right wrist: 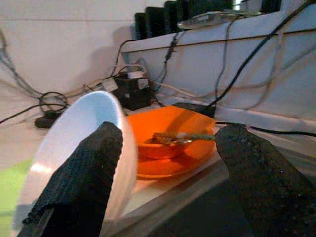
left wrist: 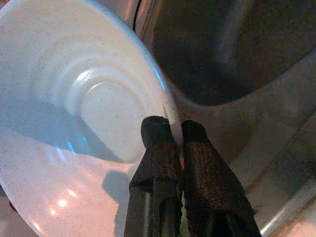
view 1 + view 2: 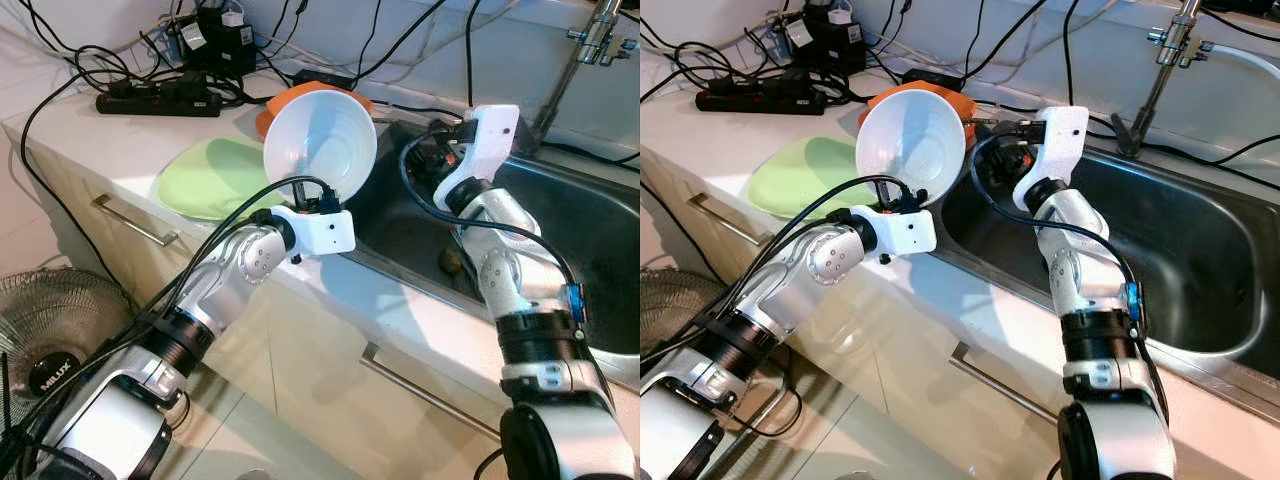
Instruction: Kitchen organization
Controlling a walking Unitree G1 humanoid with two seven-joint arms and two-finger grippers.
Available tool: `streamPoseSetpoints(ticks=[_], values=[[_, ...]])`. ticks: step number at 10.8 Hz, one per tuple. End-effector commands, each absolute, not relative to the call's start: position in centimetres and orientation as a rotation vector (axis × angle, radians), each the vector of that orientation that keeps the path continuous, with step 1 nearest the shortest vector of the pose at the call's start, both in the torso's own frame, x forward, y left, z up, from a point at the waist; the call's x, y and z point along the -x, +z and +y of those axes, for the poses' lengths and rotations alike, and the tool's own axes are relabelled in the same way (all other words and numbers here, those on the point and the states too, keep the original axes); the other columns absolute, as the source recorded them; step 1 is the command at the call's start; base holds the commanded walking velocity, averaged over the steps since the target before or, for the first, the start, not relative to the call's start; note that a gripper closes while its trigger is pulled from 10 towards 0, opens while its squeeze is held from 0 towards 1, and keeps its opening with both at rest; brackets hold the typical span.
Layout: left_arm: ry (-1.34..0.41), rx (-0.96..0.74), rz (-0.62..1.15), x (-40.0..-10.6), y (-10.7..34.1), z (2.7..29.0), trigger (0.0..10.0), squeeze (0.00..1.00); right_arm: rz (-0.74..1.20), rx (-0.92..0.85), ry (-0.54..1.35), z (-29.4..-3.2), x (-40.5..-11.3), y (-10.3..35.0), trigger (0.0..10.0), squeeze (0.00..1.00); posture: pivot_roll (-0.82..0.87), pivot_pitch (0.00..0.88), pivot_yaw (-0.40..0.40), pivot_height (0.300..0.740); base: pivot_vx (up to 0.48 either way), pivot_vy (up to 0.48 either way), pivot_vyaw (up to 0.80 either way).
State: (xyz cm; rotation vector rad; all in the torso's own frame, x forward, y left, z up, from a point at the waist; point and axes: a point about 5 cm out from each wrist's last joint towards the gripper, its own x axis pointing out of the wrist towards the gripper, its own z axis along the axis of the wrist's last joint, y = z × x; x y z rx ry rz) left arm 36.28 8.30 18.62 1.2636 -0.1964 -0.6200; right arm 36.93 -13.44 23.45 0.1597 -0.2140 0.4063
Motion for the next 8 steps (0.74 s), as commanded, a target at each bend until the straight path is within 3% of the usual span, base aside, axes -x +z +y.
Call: streamPoseSetpoints(ticks=[1,8], values=[[-0.614,-1.298,-0.237,-36.6,19.7,7.9,10.0,0.0,-0.205,-0.154,0.435,-13.2,-36.6,23.5,10.0,0.0,0.2,0.0,-0.004,0.74,0.0,0.0,0.0],[-0.647,-1.357,-0.35,-36.2,21.2,6.3,10.0,0.0,-0.117,-0.144,0.467,-11.8,-36.7,22.2,10.0,0.0,0.22,0.016,-0.016,0.74,0.0,0.0,0.0]])
